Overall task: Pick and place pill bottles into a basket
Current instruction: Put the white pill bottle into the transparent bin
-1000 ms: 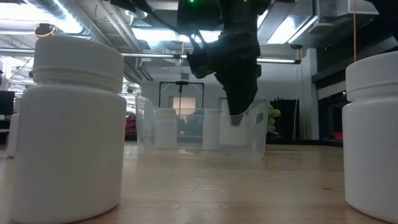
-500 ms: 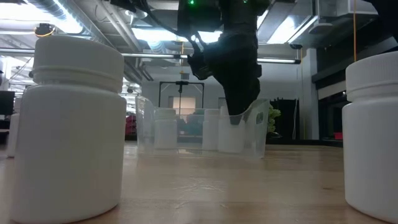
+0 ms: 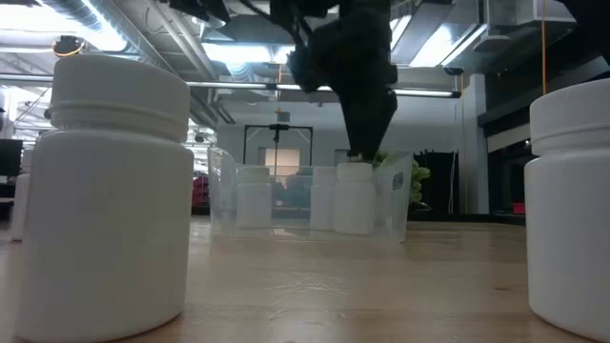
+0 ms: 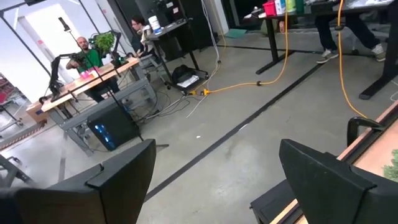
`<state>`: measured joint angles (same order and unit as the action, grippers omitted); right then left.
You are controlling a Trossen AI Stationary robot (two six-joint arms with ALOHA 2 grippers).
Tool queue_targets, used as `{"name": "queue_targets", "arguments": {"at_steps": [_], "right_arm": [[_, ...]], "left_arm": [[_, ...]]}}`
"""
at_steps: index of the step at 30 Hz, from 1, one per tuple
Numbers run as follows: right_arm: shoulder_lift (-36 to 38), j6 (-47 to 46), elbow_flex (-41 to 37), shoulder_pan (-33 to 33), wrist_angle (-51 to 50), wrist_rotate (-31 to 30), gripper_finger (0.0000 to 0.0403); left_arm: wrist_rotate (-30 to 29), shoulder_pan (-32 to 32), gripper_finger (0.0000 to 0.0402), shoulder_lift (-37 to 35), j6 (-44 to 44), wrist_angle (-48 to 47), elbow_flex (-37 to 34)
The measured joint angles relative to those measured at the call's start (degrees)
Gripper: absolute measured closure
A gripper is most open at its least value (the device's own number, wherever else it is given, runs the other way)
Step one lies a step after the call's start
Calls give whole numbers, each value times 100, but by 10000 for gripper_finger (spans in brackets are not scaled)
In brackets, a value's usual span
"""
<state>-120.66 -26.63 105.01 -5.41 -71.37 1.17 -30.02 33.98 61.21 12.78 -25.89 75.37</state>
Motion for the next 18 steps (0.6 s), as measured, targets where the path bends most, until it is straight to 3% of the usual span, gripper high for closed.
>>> {"name": "queue_targets", "arguments": {"at_steps": [9, 13, 18], "right_arm": [[15, 111, 1049, -7, -1429, -860, 135], [247, 142, 1334, -11, -1884, -1821, 135], [1178, 113, 1005, 100, -1822, -2906, 135]], "left_arm": [[8, -1, 64, 0, 444, -163, 0], [149, -2, 64, -10, 484, -537, 0], [144, 0, 64, -34, 220, -1259, 0]]}}
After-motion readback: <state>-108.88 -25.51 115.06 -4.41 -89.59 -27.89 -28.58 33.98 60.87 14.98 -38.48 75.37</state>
